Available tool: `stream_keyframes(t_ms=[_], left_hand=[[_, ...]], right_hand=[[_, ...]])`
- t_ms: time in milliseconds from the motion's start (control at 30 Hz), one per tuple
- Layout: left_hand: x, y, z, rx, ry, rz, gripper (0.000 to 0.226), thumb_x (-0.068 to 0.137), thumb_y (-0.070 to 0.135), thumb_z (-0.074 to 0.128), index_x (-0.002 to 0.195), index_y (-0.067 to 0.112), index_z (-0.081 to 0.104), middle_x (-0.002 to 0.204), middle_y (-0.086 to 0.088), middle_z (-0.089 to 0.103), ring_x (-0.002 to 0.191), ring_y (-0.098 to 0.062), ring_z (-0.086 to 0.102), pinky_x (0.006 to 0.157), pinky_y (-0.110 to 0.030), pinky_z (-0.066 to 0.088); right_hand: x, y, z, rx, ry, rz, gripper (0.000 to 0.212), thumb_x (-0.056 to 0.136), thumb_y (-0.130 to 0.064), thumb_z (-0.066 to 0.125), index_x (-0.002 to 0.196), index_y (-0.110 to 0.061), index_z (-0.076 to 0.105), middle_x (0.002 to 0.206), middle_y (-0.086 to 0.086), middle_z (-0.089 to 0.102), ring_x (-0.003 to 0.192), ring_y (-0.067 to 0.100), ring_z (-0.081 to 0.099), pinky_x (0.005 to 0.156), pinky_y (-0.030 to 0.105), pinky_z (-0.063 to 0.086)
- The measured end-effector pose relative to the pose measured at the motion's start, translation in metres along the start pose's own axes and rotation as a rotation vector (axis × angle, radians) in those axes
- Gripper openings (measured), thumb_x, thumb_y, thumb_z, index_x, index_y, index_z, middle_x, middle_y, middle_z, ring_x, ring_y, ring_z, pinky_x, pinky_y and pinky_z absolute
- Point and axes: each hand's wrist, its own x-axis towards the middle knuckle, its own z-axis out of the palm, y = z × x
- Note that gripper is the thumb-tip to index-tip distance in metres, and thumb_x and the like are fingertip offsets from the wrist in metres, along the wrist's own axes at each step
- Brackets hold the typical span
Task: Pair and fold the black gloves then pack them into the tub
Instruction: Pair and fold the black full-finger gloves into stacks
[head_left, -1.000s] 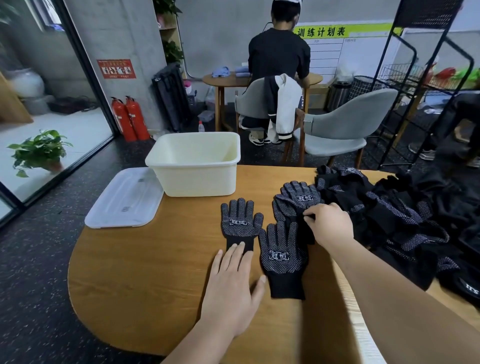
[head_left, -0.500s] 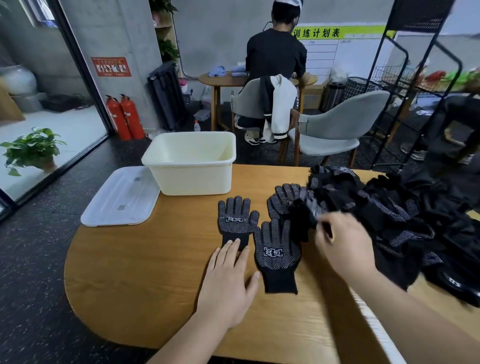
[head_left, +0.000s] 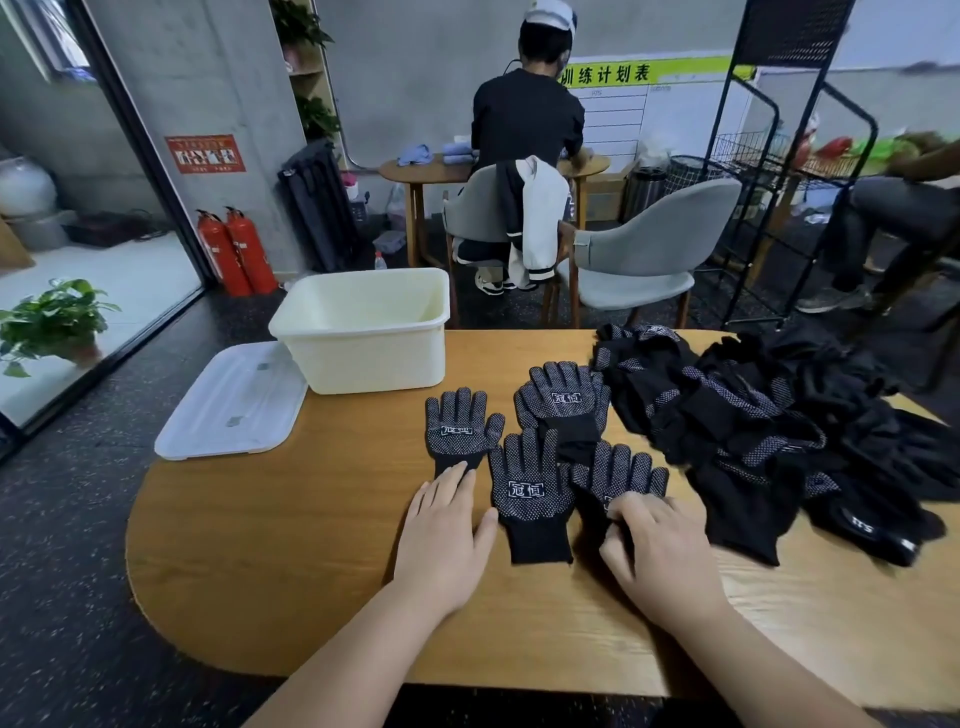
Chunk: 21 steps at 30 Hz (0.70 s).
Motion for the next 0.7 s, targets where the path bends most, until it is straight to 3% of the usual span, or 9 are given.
stream_keyframes(t_ms=[167, 233, 300, 400, 567, 700], left_hand=[[0.032, 0.004, 0.000, 0.016, -0.049, 0.016, 0.074, 0.109, 0.062, 0.028, 0.169, 0.020, 0.018, 0.178, 0.001, 0.008, 0.163, -0.017, 0.002, 0.133, -0.041, 0.005], [0.037, 0.008, 0.000, 0.045, -0.032, 0.022, 0.076, 0.107, 0.065, 0.030, 0.169, 0.023, 0.015, 0.178, 0.000, 0.001, 0.163, -0.021, -0.007, 0.133, -0.043, 0.006], [0.029, 0.018, 0.002, 0.066, -0.013, 0.138, 0.075, 0.106, 0.064, 0.034, 0.169, 0.026, 0.016, 0.177, 0.004, 0.001, 0.163, -0.019, -0.009, 0.132, -0.043, 0.006], [0.010, 0.025, 0.014, 0.091, -0.064, 0.323, 0.067, 0.108, 0.059, 0.037, 0.167, 0.030, 0.024, 0.176, 0.008, 0.012, 0.163, -0.014, 0.000, 0.133, -0.039, 0.004], [-0.021, 0.007, 0.011, 0.084, -0.073, 0.293, 0.065, 0.104, 0.062, 0.033, 0.163, 0.034, 0.034, 0.172, 0.013, 0.020, 0.161, -0.011, 0.007, 0.132, -0.037, 0.010], [-0.048, -0.012, -0.002, 0.076, -0.047, 0.267, 0.063, 0.101, 0.063, 0.036, 0.157, 0.035, 0.043, 0.167, 0.015, 0.029, 0.158, -0.011, 0.016, 0.131, -0.038, 0.014]], right_hand=[[0.002, 0.000, -0.002, 0.030, -0.111, -0.054, 0.011, 0.081, -0.031, 0.052, 0.086, -0.022, 0.054, 0.075, -0.007, 0.056, 0.071, 0.019, 0.049, 0.068, 0.035, 0.035], [0.002, 0.000, -0.003, 0.023, -0.146, -0.043, 0.012, 0.081, -0.033, 0.052, 0.086, -0.022, 0.054, 0.076, -0.007, 0.057, 0.073, 0.019, 0.050, 0.067, 0.036, 0.038], [0.002, -0.001, -0.003, 0.020, -0.182, -0.033, 0.012, 0.080, -0.033, 0.053, 0.086, -0.023, 0.054, 0.078, -0.007, 0.057, 0.075, 0.021, 0.052, 0.067, 0.038, 0.042], [0.006, -0.001, -0.005, 0.002, -0.237, -0.056, 0.011, 0.079, -0.033, 0.056, 0.084, -0.023, 0.053, 0.081, -0.008, 0.055, 0.079, 0.021, 0.051, 0.069, 0.036, 0.039], [0.001, -0.008, -0.012, -0.031, -0.319, -0.201, 0.014, 0.080, -0.037, 0.060, 0.085, -0.025, 0.054, 0.087, -0.009, 0.051, 0.085, 0.020, 0.048, 0.073, 0.032, 0.026], [-0.017, -0.021, -0.022, -0.004, -0.396, -0.264, 0.020, 0.091, -0.048, 0.059, 0.085, -0.030, 0.053, 0.091, -0.013, 0.046, 0.090, 0.014, 0.043, 0.079, 0.031, 0.031]])
